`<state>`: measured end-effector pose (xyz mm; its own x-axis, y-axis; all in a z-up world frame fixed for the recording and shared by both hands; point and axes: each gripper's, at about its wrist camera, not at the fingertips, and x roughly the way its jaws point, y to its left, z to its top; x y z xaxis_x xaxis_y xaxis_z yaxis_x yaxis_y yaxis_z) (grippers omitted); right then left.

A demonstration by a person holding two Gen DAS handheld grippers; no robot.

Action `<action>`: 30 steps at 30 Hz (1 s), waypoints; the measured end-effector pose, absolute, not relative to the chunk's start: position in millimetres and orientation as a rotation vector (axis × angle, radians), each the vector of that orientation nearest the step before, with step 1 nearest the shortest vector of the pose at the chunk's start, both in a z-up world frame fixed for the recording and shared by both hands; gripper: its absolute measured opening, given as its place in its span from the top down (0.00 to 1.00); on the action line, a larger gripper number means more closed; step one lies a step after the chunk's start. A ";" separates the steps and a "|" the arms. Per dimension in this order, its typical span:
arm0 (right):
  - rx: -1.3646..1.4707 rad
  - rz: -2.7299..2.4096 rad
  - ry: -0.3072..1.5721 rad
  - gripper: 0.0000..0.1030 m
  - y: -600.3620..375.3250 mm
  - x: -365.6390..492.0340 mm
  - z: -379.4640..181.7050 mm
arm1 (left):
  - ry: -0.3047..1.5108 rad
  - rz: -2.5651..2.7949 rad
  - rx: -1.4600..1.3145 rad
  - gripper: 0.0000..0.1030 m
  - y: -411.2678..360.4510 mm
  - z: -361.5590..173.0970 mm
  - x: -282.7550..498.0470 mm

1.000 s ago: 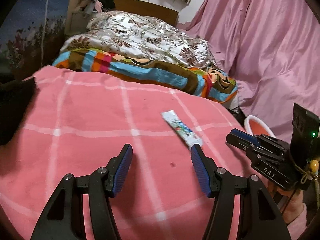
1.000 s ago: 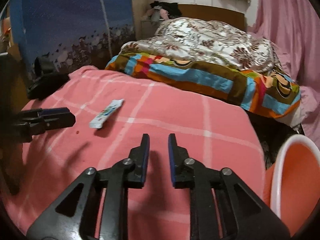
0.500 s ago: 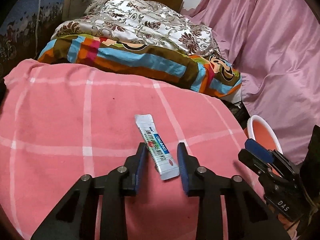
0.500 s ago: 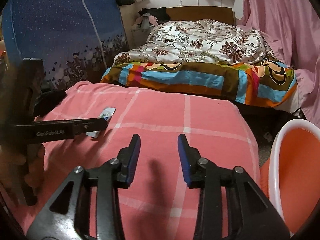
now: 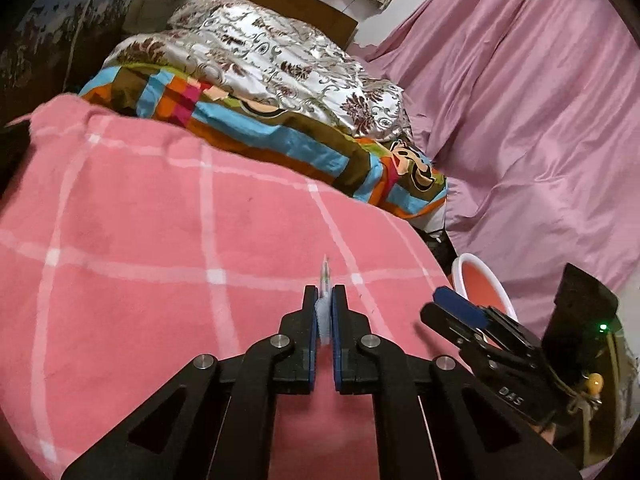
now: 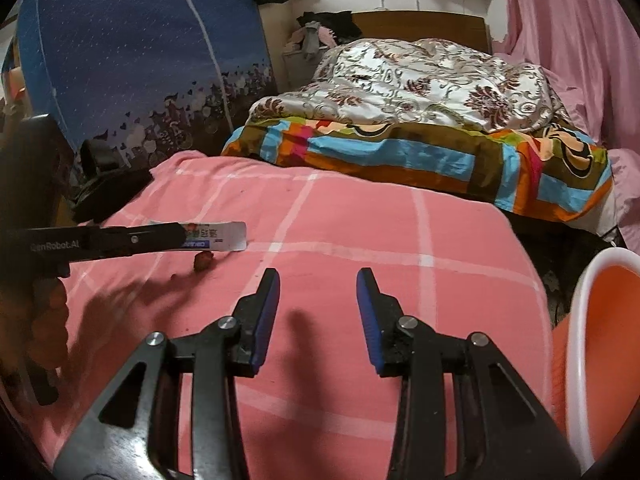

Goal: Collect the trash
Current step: 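Grasp the white tube with left tool while right tool approaches a brown crumb, then close right tool on the small brown crumb, then carry the white tube and brown crumb over the orange bucket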

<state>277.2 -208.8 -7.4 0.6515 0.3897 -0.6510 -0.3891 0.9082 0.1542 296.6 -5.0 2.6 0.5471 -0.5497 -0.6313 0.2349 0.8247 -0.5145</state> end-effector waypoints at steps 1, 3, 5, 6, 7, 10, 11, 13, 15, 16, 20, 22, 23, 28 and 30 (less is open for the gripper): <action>-0.002 0.452 0.739 0.54 -204.9 277.3 -7.4 | 0.876 -0.470 -0.398 0.96 -1.5 2.3 295.6; -0.007 0.485 0.736 0.54 -196.5 277.7 -6.2 | 0.858 -0.431 -0.393 0.96 4.3 2.5 290.8; -0.013 0.517 0.738 0.55 -187.6 279.5 -5.5 | 0.828 -0.405 -0.379 0.97 12.0 5.1 284.1; -0.020 0.531 0.739 0.55 -182.8 280.5 -5.4 | 0.816 -0.387 -0.362 0.97 15.6 7.2 280.1; -0.033 0.549 0.741 0.55 -174.6 282.9 -5.0 | 0.809 -0.378 -0.351 0.97 17.6 8.0 276.4; -0.069 0.587 0.756 0.55 -154.7 289.6 -6.7 | 0.798 -0.359 -0.292 0.97 20.4 8.5 262.9; -0.078 0.602 0.764 0.56 -148.9 291.4 -8.3 | 0.805 -0.354 -0.266 0.97 20.6 6.8 258.3; -0.104 0.622 0.781 0.58 -138.8 294.2 -11.5 | 0.832 -0.351 -0.254 0.97 20.6 3.5 254.9; -0.125 0.637 0.797 0.63 -129.6 297.2 -14.5 | 0.852 -0.359 -0.259 0.97 23.4 -1.4 253.6; -0.131 0.647 0.808 0.66 -126.6 298.5 -16.9 | 0.864 -0.360 -0.260 0.97 24.0 -2.5 253.6; -0.159 0.658 0.842 0.81 -118.7 301.1 -25.0 | 0.928 -0.370 -0.219 0.96 22.3 -10.0 255.7; -0.144 0.661 0.822 0.81 -122.2 297.7 -21.7 | 0.924 -0.367 -0.193 0.97 19.3 -8.0 252.7; -0.135 0.659 0.811 0.81 -124.3 296.6 -20.1 | 0.917 -0.363 -0.186 0.97 18.6 -7.1 250.6; -0.055 0.629 0.586 0.81 -156.6 260.1 11.2 | 0.802 -0.382 -0.199 0.98 7.8 7.2 229.6; -0.048 0.594 0.479 0.81 -170.1 239.1 26.3 | 0.740 -0.398 -0.202 0.98 0.3 17.3 221.7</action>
<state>239.1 -170.1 26.3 0.7227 0.5266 -0.4477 -0.5486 0.8310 0.0918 221.7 0.3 17.3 0.6687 -0.4201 -0.6135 0.2797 0.9066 -0.3160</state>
